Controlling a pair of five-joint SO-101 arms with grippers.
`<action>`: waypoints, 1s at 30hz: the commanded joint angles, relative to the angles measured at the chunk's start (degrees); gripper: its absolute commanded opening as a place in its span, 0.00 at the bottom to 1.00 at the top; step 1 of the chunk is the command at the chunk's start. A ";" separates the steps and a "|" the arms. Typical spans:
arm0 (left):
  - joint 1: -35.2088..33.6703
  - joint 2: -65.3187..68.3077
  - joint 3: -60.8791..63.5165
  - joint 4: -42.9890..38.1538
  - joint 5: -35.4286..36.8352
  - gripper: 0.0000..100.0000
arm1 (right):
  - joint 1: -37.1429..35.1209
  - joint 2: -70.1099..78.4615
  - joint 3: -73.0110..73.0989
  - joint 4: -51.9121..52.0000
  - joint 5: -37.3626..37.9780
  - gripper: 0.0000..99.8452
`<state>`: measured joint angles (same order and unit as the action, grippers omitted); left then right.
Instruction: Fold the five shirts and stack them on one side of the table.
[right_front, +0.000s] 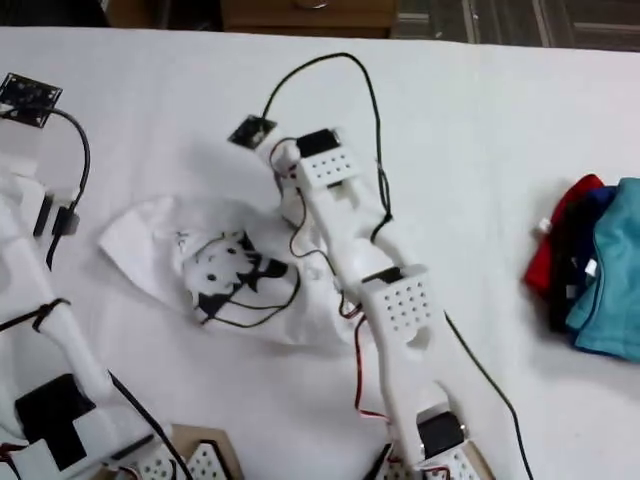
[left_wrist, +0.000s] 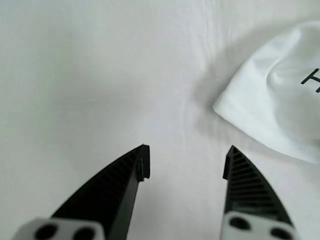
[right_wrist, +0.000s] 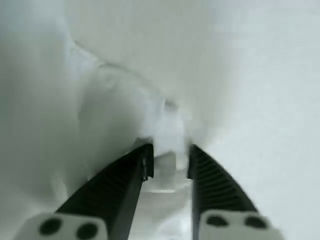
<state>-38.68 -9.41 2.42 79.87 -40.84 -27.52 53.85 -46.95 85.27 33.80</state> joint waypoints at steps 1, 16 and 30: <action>-0.35 -0.26 -0.22 0.09 0.53 0.26 | -0.31 -0.31 -8.53 1.89 -0.18 0.02; -0.53 -0.53 -0.48 0.09 0.44 0.26 | 2.59 0.22 -34.46 16.04 -0.18 0.02; 0.35 -0.26 -0.48 0.00 0.62 0.26 | 7.78 0.31 -22.86 14.55 -0.70 0.33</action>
<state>-38.68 -9.41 2.42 79.87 -40.84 -20.13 54.55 -70.33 99.87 33.80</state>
